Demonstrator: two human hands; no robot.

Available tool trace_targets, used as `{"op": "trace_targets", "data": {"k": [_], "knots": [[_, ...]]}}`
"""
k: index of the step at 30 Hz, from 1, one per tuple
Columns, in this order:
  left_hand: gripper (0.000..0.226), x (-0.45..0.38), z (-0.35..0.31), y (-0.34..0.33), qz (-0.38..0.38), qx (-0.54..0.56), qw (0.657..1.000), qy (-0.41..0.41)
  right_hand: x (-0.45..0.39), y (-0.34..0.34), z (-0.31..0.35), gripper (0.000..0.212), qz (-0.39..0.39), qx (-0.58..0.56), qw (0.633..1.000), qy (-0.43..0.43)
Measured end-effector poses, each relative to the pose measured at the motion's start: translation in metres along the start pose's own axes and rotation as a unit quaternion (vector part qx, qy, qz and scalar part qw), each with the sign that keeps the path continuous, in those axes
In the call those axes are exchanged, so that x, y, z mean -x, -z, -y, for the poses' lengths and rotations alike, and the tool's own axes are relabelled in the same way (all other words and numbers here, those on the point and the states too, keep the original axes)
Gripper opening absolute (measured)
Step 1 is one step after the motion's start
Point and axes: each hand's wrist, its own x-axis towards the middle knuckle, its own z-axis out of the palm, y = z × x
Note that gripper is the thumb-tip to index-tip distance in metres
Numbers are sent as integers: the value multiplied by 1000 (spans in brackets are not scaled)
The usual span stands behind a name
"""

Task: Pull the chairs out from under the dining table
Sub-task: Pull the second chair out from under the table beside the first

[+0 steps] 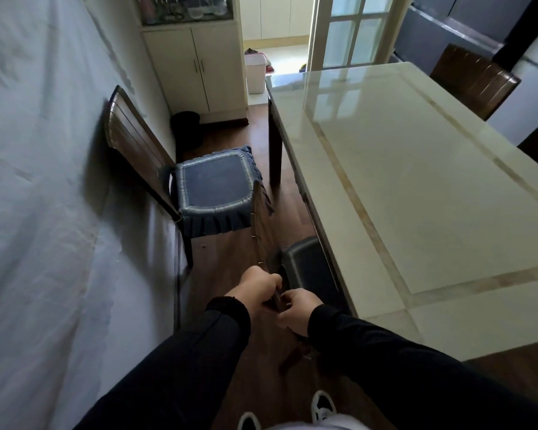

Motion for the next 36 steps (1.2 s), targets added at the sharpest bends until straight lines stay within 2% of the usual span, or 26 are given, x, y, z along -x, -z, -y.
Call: {"op": "trace_targets", "data": {"k": [7,10,13,17,21,30,36], "knots": [[9,0,41,75,-19,-6,1000,10,-6,-61,54,24,25,26,999,16],[15,-2,62,107,-17,0,1000,9,-11,-90,77,32,38,52,997,32],[12,-7,84,135,-32,4,999,11,-14,-117,96,35,48,74,995,50],[27,-8,109,166,-45,6,999,12,-14,-148,118,27,68,75,993,60],[29,-4,125,187,-36,30,999,24,-12,-168,132,24,85,69,992,63],[20,8,170,238,-55,52,995,64,-5,-222,164,44,130,91,983,89],[19,15,191,265,-84,18,993,81,1,-253,180,41,151,93,979,96]]}}
